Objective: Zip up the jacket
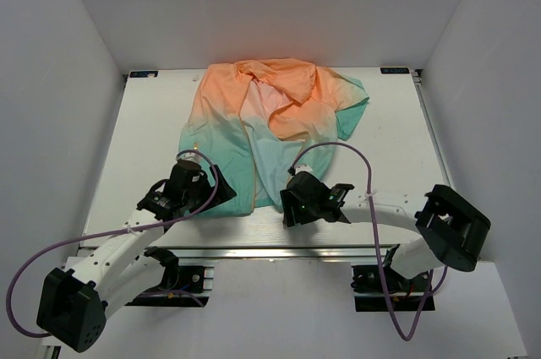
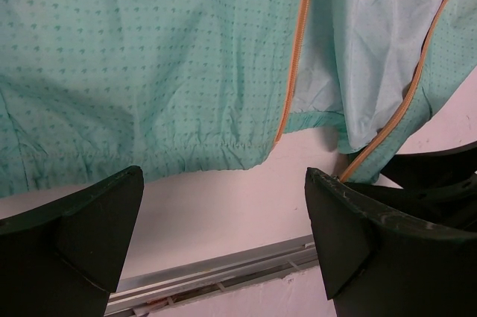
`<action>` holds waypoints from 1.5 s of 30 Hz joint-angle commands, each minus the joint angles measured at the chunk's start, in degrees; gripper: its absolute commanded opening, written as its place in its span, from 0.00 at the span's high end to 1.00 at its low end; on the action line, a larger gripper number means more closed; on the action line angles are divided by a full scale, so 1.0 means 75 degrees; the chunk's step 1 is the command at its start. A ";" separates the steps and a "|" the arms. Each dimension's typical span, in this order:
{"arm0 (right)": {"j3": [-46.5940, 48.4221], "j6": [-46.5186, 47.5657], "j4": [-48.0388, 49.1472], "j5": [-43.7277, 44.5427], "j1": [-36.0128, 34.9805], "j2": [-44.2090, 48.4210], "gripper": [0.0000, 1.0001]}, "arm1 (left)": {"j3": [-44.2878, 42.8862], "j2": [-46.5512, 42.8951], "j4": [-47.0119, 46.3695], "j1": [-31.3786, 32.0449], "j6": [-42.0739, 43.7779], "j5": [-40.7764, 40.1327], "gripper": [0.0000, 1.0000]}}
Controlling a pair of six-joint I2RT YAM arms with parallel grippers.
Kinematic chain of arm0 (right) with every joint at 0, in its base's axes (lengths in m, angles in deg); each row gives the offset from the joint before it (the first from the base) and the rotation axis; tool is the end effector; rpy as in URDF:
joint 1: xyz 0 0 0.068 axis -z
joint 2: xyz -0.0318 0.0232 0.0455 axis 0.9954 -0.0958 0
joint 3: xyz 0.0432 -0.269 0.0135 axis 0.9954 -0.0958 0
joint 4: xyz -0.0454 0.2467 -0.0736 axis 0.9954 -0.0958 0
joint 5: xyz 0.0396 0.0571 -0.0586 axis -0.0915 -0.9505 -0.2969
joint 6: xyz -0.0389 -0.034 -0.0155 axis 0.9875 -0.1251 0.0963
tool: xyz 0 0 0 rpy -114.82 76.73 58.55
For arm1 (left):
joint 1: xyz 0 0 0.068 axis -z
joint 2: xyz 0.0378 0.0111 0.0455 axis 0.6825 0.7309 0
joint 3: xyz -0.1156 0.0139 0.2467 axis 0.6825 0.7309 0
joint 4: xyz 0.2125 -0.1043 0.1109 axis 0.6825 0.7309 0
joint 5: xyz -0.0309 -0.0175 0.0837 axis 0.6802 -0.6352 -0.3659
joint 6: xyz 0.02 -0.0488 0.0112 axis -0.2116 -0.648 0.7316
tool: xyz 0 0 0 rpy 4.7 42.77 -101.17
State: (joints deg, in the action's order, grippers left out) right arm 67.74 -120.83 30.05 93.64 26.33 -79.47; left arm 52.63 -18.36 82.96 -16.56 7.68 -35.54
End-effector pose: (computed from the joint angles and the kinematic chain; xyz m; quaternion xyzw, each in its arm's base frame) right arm 0.1473 0.2262 0.1653 -0.1570 0.9362 0.1701 0.2645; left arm 0.1560 -0.0795 0.1999 -0.1409 0.9249 -0.2229 0.2740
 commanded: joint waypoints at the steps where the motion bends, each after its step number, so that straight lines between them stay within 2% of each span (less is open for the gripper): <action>1: 0.0182 -0.0343 -0.0059 0.0394 -0.0107 -0.0156 0.34 | -0.0022 -0.0185 -0.0003 0.0020 0.0078 0.0012 0.02; 6: 0.0264 -0.0589 -0.0388 0.0640 -0.0201 -0.0379 0.57 | -0.0033 -0.0186 0.0032 0.0020 0.0102 0.0001 0.02; 11: 0.0264 -0.0508 -0.0341 0.0618 -0.0201 -0.0298 1.00 | -0.0127 0.0002 0.0067 0.0020 0.0300 0.0245 0.02; 17: -0.0075 -0.0180 0.0303 0.0383 -0.0201 0.0544 1.00 | -0.0653 0.0926 0.0102 0.0429 0.0734 0.0318 0.02; 21: -0.0286 -0.0074 0.0409 0.0430 -0.0119 0.1062 1.00 | -0.1368 0.1863 0.0534 0.1598 0.0618 -0.0911 0.02; 23: -0.0392 -0.0062 0.0432 0.0430 -0.0095 0.1238 1.00 | -0.1638 0.2461 0.0664 0.1824 0.0513 -0.1393 0.02; 25: -0.0450 -0.0050 0.0444 0.0418 -0.0060 0.1355 1.00 | -0.1849 0.2952 0.0723 0.1872 0.0512 -0.1487 0.05; 26: -0.0520 -0.0039 0.0491 0.0430 -0.0060 0.1390 1.00 | -0.1896 0.3083 0.0735 0.1883 0.0489 -0.1523 0.10; 29: -0.0638 -0.0050 0.0596 0.0465 -0.0025 0.1484 1.00 | -0.1932 0.3376 0.0689 0.1942 0.0523 -0.1465 0.14; 37: -0.0908 -0.0167 0.0749 0.0488 0.0010 0.1438 1.00 | -0.2306 0.4033 0.0653 0.2223 0.0559 -0.1441 0.15; 45: -0.1013 -0.0156 0.0690 0.0664 0.0034 0.1566 1.00 | -0.2588 0.4724 0.1028 0.2575 0.0219 -0.2190 0.21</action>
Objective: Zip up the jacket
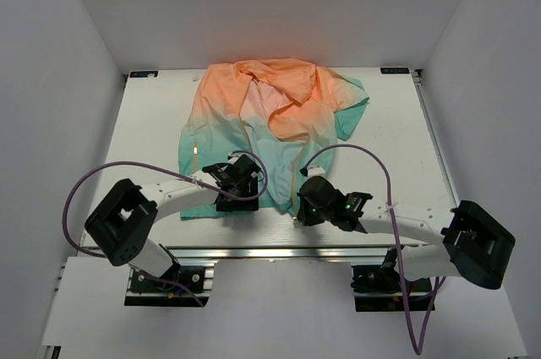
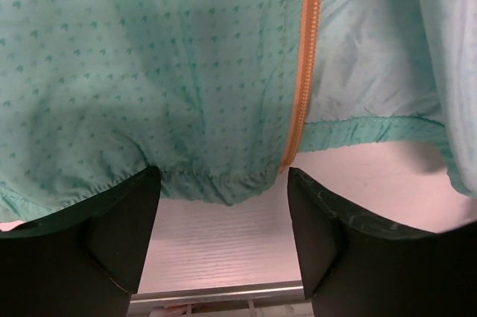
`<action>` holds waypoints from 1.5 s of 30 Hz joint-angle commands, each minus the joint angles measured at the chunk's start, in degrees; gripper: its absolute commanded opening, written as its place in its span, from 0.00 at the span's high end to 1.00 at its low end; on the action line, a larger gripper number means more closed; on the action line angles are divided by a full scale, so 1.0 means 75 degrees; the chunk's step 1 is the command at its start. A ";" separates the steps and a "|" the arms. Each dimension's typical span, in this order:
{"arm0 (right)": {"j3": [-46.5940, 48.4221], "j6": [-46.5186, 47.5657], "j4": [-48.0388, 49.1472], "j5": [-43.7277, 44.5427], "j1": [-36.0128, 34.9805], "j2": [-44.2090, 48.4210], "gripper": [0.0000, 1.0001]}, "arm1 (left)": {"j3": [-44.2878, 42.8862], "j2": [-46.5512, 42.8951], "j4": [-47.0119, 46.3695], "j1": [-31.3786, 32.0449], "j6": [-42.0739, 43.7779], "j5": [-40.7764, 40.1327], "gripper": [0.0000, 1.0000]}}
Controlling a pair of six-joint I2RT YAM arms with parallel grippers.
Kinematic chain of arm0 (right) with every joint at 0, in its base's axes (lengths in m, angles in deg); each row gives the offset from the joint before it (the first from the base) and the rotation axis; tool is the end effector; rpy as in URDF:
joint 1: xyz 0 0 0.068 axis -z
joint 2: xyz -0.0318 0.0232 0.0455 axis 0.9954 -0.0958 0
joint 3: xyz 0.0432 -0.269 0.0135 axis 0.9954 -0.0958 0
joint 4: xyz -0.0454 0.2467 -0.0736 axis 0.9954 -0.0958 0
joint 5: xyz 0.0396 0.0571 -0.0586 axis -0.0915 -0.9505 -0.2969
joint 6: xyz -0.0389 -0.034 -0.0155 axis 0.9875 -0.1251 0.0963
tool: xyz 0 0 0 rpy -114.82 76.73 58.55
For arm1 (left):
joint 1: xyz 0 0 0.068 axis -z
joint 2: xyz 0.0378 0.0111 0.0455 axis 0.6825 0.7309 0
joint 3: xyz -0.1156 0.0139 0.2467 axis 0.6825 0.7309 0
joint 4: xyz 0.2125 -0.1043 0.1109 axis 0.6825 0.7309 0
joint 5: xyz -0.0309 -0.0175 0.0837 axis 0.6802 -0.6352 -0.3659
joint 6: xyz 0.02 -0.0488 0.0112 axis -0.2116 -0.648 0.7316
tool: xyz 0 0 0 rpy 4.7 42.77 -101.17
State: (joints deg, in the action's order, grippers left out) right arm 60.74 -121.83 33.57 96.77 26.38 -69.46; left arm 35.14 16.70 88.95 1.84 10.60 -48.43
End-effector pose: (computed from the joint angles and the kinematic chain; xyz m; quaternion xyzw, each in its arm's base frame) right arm 0.1336 0.2000 0.1751 -0.1306 0.9192 0.1951 0.3161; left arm 0.1897 -0.1799 0.1634 0.0120 0.9841 -0.0413 0.1723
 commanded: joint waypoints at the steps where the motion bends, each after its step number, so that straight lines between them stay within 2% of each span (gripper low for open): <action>1: -0.0081 -0.0045 0.0198 0.0259 0.0028 0.0278 1.00 | -0.0303 0.0201 0.0299 0.0167 -0.0264 -0.0576 0.22; 2: -0.0127 -0.0057 0.0198 0.0294 0.0028 0.0313 1.00 | -0.0431 0.0272 0.0381 0.0226 -0.0300 -0.0670 0.25; 6: -0.0245 -0.0115 0.0221 0.0376 0.0028 0.0431 1.00 | -0.0643 0.0659 0.0710 0.0437 -0.0464 -0.1034 0.26; 10: -0.0315 -0.0162 0.0209 0.0388 0.0040 0.0489 1.00 | -0.0690 0.0929 0.0733 0.0508 -0.0663 -0.1139 0.35; 15: -0.0385 -0.0198 0.0209 0.0458 0.0063 0.0525 1.00 | -0.0749 0.0977 0.0897 0.0531 -0.0781 -0.1186 0.56; 16: -0.0397 -0.0209 0.0198 0.0482 0.0075 0.0501 1.00 | -0.0737 0.0918 0.0909 0.0543 -0.0781 -0.1186 0.66; 17: -0.0397 -0.0221 0.0198 0.0494 0.0098 0.0490 1.00 | -0.0737 0.0860 0.0933 0.0543 -0.0781 -0.1198 0.71; 18: -0.0397 -0.0244 0.0186 0.0505 0.0121 0.0455 1.00 | -0.0737 0.0731 0.0944 0.0543 -0.0781 -0.1198 0.80; 22: -0.0385 -0.0338 0.0104 0.0564 0.0332 0.0361 1.00 | -0.0737 0.0356 0.1050 0.0543 -0.0758 -0.1210 0.96; 31: -0.0491 -0.0057 0.0022 0.0189 0.1492 0.0196 1.00 | -0.0398 -0.0733 0.1858 0.0543 -0.0640 -0.1327 0.94; 34: -0.0561 0.0572 0.0127 -0.0405 0.1692 0.0453 1.00 | -0.0269 -0.1027 0.1812 0.0543 -0.0594 -0.0954 1.00; 37: -0.0713 0.1369 0.0654 -0.1261 0.1703 0.0933 1.00 | -0.0187 -0.1577 0.1228 0.0543 -0.0278 -0.0345 1.00; 41: -0.0620 0.1525 0.0538 -0.0715 0.1703 0.1239 1.00 | -0.0256 -0.2281 0.0932 0.0555 0.0192 0.0138 0.99; 42: -0.0504 0.1513 0.0282 -0.0516 0.1820 0.1181 1.00 | -0.0338 -0.2479 0.0979 0.0543 0.0215 0.0080 0.92; 45: -0.0327 0.1549 -0.0141 -0.0327 0.2217 0.0935 1.00 | -0.0421 -0.2749 0.1400 0.0543 0.0169 -0.0330 0.88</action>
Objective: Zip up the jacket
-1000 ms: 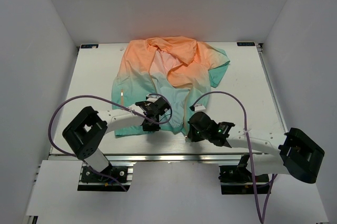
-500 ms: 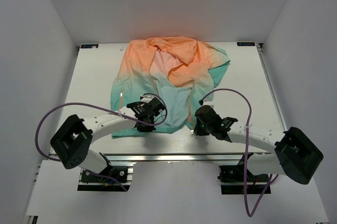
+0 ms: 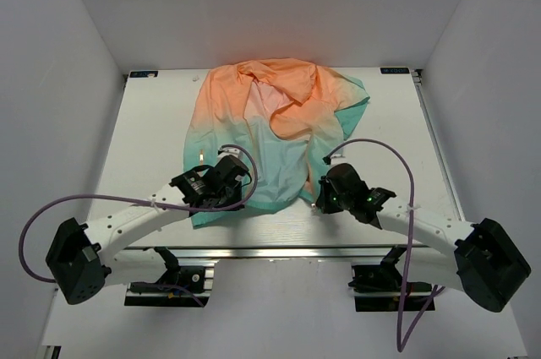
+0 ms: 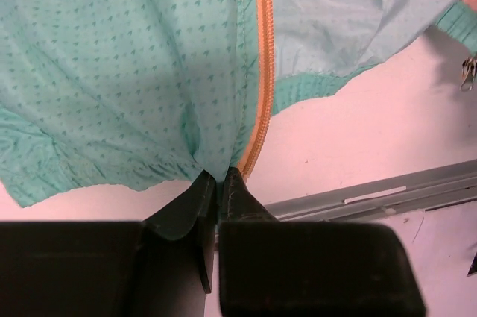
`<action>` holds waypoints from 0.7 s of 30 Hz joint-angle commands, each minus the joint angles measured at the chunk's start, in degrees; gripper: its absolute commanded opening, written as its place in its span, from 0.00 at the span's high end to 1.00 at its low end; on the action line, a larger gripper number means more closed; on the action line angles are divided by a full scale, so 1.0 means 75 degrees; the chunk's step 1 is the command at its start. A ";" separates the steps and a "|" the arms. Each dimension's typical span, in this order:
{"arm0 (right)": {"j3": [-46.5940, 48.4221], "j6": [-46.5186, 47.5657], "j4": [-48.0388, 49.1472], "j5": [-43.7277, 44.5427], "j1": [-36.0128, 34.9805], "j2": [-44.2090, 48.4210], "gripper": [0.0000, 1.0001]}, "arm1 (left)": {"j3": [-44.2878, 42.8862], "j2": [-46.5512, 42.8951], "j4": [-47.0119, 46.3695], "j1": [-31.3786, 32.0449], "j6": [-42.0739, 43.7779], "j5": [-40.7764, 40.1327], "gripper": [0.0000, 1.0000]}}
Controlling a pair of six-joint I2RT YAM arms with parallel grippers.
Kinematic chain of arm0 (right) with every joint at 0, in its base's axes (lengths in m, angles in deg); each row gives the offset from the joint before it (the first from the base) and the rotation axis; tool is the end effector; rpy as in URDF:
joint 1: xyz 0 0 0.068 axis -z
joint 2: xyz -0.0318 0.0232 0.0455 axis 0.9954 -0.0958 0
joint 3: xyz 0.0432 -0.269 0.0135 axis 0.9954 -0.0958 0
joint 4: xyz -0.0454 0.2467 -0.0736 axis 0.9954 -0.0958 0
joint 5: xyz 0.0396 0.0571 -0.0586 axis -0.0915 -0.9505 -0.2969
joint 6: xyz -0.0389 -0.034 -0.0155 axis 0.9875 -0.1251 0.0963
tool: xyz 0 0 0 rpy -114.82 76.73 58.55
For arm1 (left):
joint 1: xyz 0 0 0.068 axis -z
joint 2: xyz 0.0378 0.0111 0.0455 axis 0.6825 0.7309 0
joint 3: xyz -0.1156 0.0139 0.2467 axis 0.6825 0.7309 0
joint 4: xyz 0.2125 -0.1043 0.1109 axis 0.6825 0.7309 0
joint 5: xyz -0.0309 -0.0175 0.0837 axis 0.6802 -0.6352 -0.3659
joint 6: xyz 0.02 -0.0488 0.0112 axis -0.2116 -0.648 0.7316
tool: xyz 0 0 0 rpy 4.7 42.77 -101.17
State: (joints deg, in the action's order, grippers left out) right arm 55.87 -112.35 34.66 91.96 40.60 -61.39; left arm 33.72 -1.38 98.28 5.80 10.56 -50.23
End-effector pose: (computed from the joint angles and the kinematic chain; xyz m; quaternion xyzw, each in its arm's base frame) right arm 0.1603 0.1475 0.1796 -0.1035 0.9115 0.1794 0.3553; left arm 0.1516 -0.1621 0.2343 0.0330 0.9649 -0.0991 0.2410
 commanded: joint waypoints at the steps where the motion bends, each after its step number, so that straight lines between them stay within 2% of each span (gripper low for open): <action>1: 0.0335 0.0319 -0.0323 0.0245 0.0426 -0.0164 1.00 | -0.0255 -0.0387 0.0389 0.0015 0.0162 -0.0196 0.87; 5: 0.0183 0.0307 -0.0405 0.0104 0.1163 -0.0129 1.00 | -0.0150 -0.0551 0.0848 0.0015 -0.0036 -0.0735 0.86; 16: 0.0170 0.0635 -0.0815 -0.0096 0.3155 -0.0281 1.00 | -0.0067 -0.1160 0.1598 0.0015 -0.0435 -0.1134 0.85; 20: 0.0112 0.0682 -0.0839 -0.0259 0.3544 -0.0199 1.00 | -0.0231 -0.1371 0.2219 0.0027 -0.0786 -0.1439 0.83; 21: 0.0089 0.0810 -0.0734 -0.0735 0.3533 -0.0153 1.00 | -0.0255 -0.1441 0.2208 0.0027 -0.0798 -0.1440 0.82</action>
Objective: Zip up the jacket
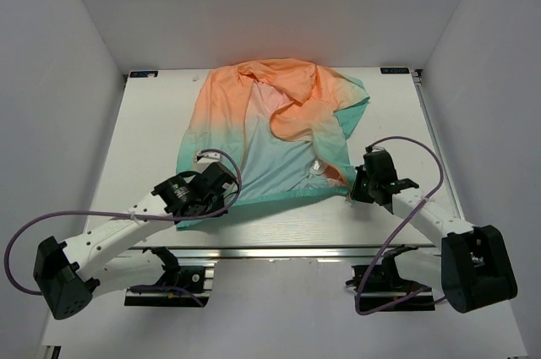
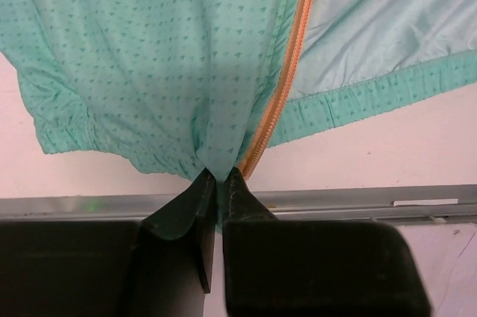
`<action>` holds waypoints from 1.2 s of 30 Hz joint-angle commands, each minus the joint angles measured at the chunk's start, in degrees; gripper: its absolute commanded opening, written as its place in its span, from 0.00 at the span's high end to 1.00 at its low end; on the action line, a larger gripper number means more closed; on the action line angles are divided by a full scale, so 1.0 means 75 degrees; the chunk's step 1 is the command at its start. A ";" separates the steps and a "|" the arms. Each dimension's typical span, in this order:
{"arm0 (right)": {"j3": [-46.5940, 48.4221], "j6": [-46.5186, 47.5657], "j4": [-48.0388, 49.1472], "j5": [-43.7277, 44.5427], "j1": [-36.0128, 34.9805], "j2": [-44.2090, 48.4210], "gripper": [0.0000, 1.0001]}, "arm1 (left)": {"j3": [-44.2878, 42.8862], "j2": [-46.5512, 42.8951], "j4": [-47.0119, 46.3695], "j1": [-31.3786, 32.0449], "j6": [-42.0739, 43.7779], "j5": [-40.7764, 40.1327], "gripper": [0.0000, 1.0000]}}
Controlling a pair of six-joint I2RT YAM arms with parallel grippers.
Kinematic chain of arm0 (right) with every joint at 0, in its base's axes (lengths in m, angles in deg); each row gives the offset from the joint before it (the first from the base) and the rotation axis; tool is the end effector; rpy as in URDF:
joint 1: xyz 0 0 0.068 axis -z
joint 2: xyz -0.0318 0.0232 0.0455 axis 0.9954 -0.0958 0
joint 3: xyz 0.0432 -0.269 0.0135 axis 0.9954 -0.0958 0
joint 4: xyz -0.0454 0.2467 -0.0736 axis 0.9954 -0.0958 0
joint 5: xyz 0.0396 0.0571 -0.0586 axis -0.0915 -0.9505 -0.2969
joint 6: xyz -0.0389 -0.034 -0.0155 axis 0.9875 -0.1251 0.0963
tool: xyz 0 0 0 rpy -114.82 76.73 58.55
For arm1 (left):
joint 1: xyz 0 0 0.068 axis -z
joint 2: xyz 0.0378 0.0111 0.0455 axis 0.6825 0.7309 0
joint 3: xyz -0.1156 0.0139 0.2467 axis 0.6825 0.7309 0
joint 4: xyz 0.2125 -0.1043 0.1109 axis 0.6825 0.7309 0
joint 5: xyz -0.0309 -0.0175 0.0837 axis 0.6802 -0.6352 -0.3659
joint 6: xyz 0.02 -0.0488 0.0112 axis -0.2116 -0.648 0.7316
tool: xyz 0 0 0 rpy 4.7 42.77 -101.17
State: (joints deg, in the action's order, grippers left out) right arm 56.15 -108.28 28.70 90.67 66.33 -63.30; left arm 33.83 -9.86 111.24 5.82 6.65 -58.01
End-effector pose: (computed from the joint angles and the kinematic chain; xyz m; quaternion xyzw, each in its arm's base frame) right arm 0.2031 0.0624 0.1668 0.0629 0.9398 0.0686 0.3289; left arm 0.1275 -0.1274 0.2511 -0.0093 0.9653 -0.0321 0.2590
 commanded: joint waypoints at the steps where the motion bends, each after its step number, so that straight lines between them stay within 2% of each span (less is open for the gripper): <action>1: -0.0019 0.0420 0.0271 -0.1032 0.0103 0.0298 1.00 | -0.0269 -0.0392 0.0375 0.0013 -0.0277 -0.0275 0.82; 2: -0.0101 0.0781 0.0494 -0.1605 0.0091 0.0428 1.00 | -0.0246 -0.0440 0.0177 0.0013 -0.0231 -0.0169 0.83; 3: -0.0218 0.0912 0.0937 -0.2794 0.0091 0.0557 1.00 | -0.0118 -0.0544 -0.0417 0.0024 -0.0149 0.0006 0.87; 6: -0.0126 0.1300 0.1304 -0.4335 -0.0166 0.1014 1.00 | 0.0035 -0.0441 -0.1577 0.0013 0.0051 0.0745 0.96; 12: 0.0460 0.1465 0.1409 -0.5313 -0.1232 0.1285 1.00 | -0.0035 0.0098 -0.3125 0.0013 0.0192 0.1448 1.00; 15: 0.0683 0.1243 0.1958 -0.5922 -0.1572 0.1133 1.00 | -0.0047 0.0310 -0.3761 0.0013 0.0168 0.1602 1.00; 19: 0.0392 0.0657 0.3817 -0.6041 -0.2005 0.1015 1.00 | 0.0011 0.0287 -0.4511 0.0013 -0.0077 0.1567 1.00; 24: 0.0356 0.0399 0.4818 -0.5678 -0.2405 0.0349 1.00 | 0.0293 0.0076 -0.5332 0.0013 -0.0230 0.1543 1.00; 26: 0.0041 0.0025 0.5891 -0.5678 -0.2440 0.0231 1.00 | 0.0456 0.0017 -0.5624 0.0013 -0.0090 0.1730 1.00; 30: -0.0230 -0.0410 0.6996 -0.5127 -0.2533 -0.0155 1.00 | 0.0714 0.0029 -0.5871 0.0024 -0.0125 0.1918 1.00; 36: -0.0195 -0.0212 0.7211 -0.3617 -0.2955 -0.0169 1.00 | 0.0891 0.0064 -0.6130 0.0013 -0.0230 0.2082 1.00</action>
State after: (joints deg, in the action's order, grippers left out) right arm 54.32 -109.94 75.51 56.81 45.57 -65.42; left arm 40.48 -8.33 68.16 5.82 5.53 -43.69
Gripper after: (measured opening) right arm 0.024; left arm 0.136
